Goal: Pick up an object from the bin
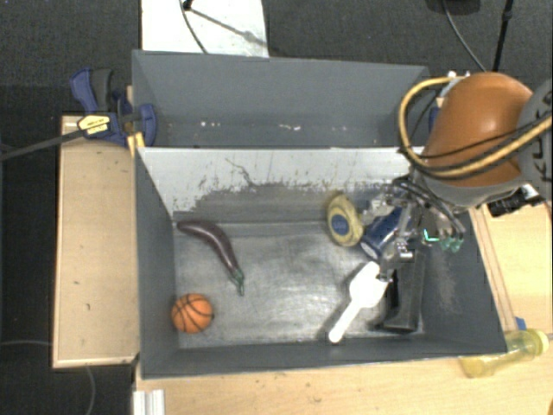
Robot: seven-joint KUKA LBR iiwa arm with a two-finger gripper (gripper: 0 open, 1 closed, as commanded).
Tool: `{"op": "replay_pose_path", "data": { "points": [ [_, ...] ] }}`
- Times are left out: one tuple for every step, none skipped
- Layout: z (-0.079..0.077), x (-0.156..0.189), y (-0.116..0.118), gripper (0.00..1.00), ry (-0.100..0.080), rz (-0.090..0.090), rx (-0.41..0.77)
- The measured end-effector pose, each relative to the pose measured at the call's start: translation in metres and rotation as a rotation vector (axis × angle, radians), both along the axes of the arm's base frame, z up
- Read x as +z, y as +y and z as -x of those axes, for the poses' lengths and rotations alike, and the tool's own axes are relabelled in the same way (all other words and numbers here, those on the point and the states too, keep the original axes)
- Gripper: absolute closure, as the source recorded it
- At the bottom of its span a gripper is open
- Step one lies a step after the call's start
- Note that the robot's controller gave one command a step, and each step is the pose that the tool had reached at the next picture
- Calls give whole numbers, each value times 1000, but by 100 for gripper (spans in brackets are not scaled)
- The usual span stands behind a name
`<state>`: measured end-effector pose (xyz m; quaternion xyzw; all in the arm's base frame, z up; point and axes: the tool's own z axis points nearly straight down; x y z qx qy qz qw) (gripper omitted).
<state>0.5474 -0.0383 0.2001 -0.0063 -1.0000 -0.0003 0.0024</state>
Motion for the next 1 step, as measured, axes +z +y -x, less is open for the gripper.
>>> {"op": "replay_pose_path", "data": {
  "points": [
    [-2,4,0,0,-8,1,1]
  ]
}}
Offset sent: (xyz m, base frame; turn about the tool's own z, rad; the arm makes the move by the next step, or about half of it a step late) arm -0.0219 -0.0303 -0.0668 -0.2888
